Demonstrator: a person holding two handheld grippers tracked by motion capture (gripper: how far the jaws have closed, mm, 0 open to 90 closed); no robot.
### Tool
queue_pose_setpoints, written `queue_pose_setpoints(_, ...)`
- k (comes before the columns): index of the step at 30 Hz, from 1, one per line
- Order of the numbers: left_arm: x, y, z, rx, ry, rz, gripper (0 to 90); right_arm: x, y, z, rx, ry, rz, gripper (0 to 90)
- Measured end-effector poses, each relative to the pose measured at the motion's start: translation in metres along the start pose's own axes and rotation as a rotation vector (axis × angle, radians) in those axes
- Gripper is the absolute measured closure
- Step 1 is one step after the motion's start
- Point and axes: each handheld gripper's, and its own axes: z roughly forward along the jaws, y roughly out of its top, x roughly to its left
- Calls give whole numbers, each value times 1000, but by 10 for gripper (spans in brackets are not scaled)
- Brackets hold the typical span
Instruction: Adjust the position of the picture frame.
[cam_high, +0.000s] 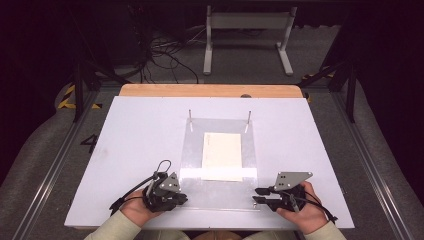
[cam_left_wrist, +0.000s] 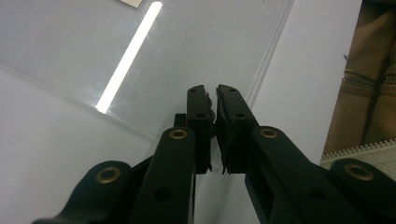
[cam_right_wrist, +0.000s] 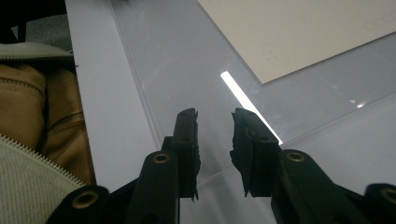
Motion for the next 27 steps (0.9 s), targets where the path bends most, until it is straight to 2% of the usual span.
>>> queue_pose_setpoints(4,2,0,0,-2,-7,8,839,3,-5,4,15,16,-13,698)
queue_pose_setpoints(7,2,-1,1,-13,-17,-4,840,6,-5,9,30,33,-40,726)
queue_pose_setpoints(10,3,-1,1,-15,-28,-2,841,9,-6,12,49,59,-54,799)
queue_pose_setpoints(12,2,-1,1,-14,-31,3,841,12,-5,12,61,35,-87,825)
queue_pose_setpoints(14,0,-1,1,-5,-44,13,842,14,-5,10,76,35,-100,828)
queue_pose_setpoints(17,-5,-1,1,3,-93,21,844,17,-7,7,82,50,-97,828)
queue_pose_setpoints(21,-12,-1,1,17,-132,47,854,23,-9,4,98,78,-104,828)
queue_pose_setpoints(22,-14,-1,2,21,-186,48,889,25,-10,3,100,91,-99,828)
queue_pose_setpoints(23,-19,0,6,37,-248,75,897,27,-10,2,102,102,-101,827)
queue_pose_setpoints(24,-25,1,9,58,-260,104,897,28,-10,2,104,96,-114,826)
queue_pose_setpoints(25,-31,2,13,93,-239,132,896,28,-10,2,104,91,-116,827)
queue_pose_setpoints(27,-36,3,8,56,-217,141,875,28,-11,1,104,95,-116,827)
